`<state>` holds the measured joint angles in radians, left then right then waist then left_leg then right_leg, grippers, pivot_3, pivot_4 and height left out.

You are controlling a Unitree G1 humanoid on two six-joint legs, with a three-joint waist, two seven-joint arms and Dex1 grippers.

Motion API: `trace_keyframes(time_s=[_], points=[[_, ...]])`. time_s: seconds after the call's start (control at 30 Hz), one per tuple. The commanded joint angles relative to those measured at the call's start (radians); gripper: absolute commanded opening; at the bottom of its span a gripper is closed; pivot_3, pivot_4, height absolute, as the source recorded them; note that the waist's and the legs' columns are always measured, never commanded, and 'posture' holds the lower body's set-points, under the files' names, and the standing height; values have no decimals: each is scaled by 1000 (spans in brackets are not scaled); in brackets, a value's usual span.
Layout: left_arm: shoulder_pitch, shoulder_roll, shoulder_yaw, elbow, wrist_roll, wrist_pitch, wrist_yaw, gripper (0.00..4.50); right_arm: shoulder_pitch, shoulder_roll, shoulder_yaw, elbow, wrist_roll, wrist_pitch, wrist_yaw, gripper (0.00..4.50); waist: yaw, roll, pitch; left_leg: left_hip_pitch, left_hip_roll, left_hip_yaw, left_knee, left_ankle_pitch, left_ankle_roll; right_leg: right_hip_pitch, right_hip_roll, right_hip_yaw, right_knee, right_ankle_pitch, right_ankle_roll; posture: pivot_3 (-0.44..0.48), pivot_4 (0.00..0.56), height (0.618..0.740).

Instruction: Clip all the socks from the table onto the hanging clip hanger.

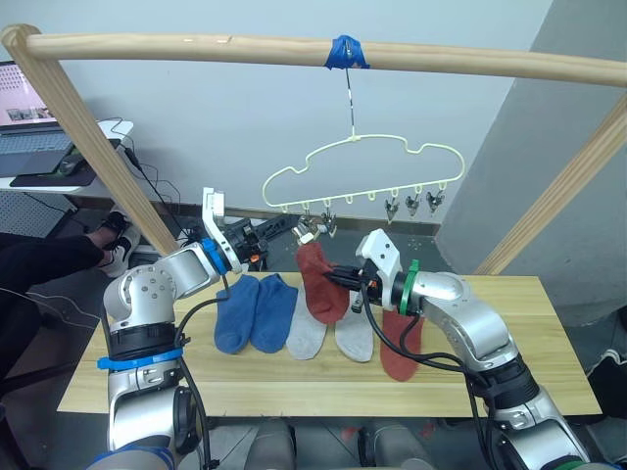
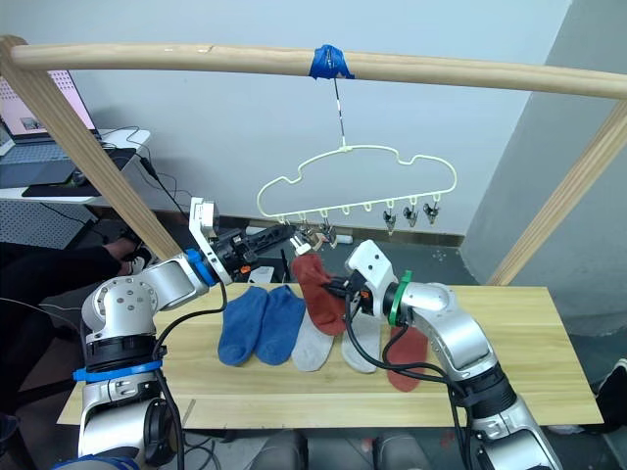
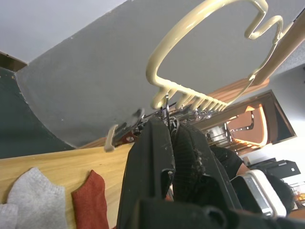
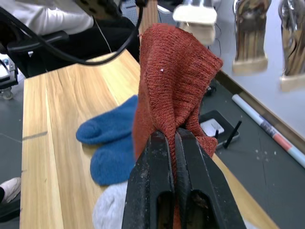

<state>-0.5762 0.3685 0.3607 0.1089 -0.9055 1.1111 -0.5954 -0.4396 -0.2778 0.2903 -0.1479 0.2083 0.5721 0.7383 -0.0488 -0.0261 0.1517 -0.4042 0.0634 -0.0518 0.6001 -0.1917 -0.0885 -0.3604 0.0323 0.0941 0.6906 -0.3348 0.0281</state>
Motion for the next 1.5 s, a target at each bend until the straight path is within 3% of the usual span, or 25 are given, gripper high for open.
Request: trace_keyframes(time_s=[0.03, 0.23, 0.43, 0.93, 1.1, 1.37, 1.5], points=[[-11, 6, 17, -74, -52, -6, -8, 28, -31, 8, -11, -12, 11, -22, 1, 32, 1, 0, 0, 0, 0, 0, 0, 0, 0, 0, 0, 0, 0, 0, 0, 5, 106, 740], [8, 12, 1, -94, -50, -11, -15, 28, -65, 26, -12, 22, 6, -35, -8, 32, 2, 0, 0, -13, 0, -1, 7, 0, 0, -14, 0, 0, 7, 2, -4, 13, 107, 740], [25, 31, -39, -119, -14, -66, -54, 28, -87, 41, -15, 54, 2, -51, -21, 32, 5, 0, 0, -13, 0, -1, 8, 0, 0, -13, 0, -1, 8, 3, -4, 14, 106, 740], [106, 139, -43, -174, -17, -80, -104, 4487, -81, 107, -2, 98, 11, -45, -47, 0, 16, 0, 0, -13, 0, -1, 8, 0, 0, -14, 0, -1, 8, 3, -4, 43, 92, 740], [151, 171, -67, -206, 15, -106, -111, 4500, -75, 126, -6, 119, 27, -32, -40, 1344, 17, -1, -1, -13, 0, -1, 9, 0, 0, -13, 0, -1, 9, 3, -4, 57, 88, 740], [204, 175, -125, -236, 117, -214, -97, 4500, -7, 30, -44, 69, 21, -32, -36, 4333, 22, -1, -1, -13, 0, -1, 9, 0, 0, -13, 0, -1, 9, 3, -4, 54, 86, 740], [223, 147, -177, -254, 201, -319, -80, 4500, 42, -31, -99, -26, 46, 9, -47, 4478, 22, -1, -2, -13, 0, -1, 9, 0, 0, -13, 0, 0, 9, 3, -4, 50, 87, 740]])
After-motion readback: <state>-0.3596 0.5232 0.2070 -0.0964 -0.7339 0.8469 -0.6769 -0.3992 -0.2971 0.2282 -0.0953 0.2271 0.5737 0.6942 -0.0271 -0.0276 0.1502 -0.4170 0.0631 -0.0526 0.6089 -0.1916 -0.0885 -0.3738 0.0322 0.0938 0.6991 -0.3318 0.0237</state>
